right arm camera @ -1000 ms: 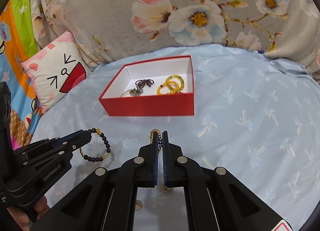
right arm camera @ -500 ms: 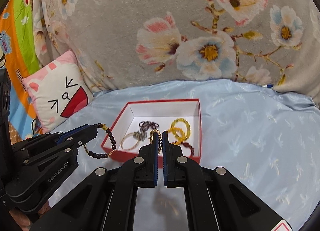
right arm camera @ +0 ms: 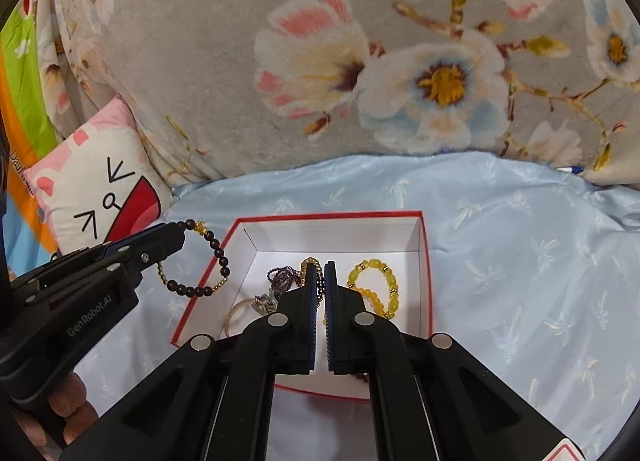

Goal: Organize jewelry
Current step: 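Carry the black and gold bead bracelets over the red box with both tools, then open both tools to drop the two bracelets into the box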

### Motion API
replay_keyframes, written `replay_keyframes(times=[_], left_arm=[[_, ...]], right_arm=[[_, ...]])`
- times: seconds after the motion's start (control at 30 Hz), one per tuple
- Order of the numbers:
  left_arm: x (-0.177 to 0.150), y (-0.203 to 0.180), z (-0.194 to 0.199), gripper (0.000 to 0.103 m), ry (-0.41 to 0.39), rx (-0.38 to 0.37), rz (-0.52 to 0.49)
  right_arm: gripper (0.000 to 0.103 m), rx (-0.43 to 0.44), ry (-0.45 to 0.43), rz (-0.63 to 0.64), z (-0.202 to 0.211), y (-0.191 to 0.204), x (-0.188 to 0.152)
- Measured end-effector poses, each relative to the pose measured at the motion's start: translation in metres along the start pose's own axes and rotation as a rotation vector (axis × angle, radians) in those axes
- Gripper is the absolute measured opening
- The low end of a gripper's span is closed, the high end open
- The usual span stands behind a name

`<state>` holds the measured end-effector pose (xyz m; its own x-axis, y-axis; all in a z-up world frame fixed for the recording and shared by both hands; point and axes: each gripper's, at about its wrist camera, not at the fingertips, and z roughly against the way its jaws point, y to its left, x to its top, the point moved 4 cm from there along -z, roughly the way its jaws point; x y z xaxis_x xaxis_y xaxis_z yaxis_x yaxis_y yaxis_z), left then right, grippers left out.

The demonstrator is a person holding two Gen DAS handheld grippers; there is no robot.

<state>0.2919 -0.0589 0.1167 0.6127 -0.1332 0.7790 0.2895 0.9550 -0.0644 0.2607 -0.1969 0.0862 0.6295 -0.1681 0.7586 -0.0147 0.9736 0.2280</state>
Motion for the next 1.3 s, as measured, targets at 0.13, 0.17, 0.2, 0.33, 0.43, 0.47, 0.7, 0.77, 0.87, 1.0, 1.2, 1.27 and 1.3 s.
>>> replay_keyframes(times=[0.13, 0.17, 0.2, 0.33, 0.43, 0.47, 0.7, 0.77, 0.87, 1.0, 1.2, 1.27, 1.3], left_arm=[[-0.005, 0.003, -0.017, 0.008, 0.025, -0.001, 0.010], [-0.007, 0.004, -0.021, 0.008, 0.032, -0.003, 0.013], [-0.008, 0.005, -0.025, 0.008, 0.038, -0.003, 0.017], [-0.015, 0.002, -0.039, 0.008, 0.064, -0.003, 0.013], [-0.019, 0.001, -0.049, 0.008, 0.080, 0.004, 0.004], [-0.021, 0.001, -0.053, 0.008, 0.088, 0.006, 0.003], [-0.032, -0.002, -0.073, 0.008, 0.126, 0.012, -0.004], [-0.034, -0.004, -0.077, 0.008, 0.132, 0.021, -0.013], [-0.038, -0.007, -0.081, 0.008, 0.135, 0.022, -0.028], [-0.042, -0.010, -0.086, 0.008, 0.146, 0.028, -0.031], [-0.041, -0.007, -0.081, 0.046, 0.116, 0.056, -0.009], [-0.038, -0.004, -0.075, 0.046, 0.098, 0.064, -0.008], [-0.037, -0.002, -0.073, 0.046, 0.096, 0.066, -0.001]], right_arm=[[0.003, 0.007, 0.034, -0.004, -0.019, 0.001, -0.007], [0.004, 0.009, 0.041, -0.004, -0.023, 0.001, -0.010], [0.003, 0.011, 0.047, -0.005, -0.027, 0.001, -0.012], [0.004, 0.014, 0.072, -0.009, -0.041, 0.001, -0.019], [0.004, 0.010, 0.085, -0.009, -0.048, -0.001, -0.024], [0.004, 0.007, 0.089, -0.008, -0.050, -0.002, -0.025], [0.004, -0.002, 0.113, -0.027, -0.063, -0.014, -0.030], [0.004, -0.016, 0.111, -0.016, -0.064, -0.015, -0.031], [0.004, -0.019, 0.112, -0.023, -0.067, -0.018, -0.032], [0.004, -0.025, 0.121, -0.032, -0.070, -0.022, -0.034], [0.020, -0.049, 0.103, -0.013, -0.065, -0.021, -0.033], [0.034, -0.052, 0.088, -0.021, -0.059, -0.023, -0.031], [0.040, -0.050, 0.080, -0.028, -0.055, -0.024, -0.030]])
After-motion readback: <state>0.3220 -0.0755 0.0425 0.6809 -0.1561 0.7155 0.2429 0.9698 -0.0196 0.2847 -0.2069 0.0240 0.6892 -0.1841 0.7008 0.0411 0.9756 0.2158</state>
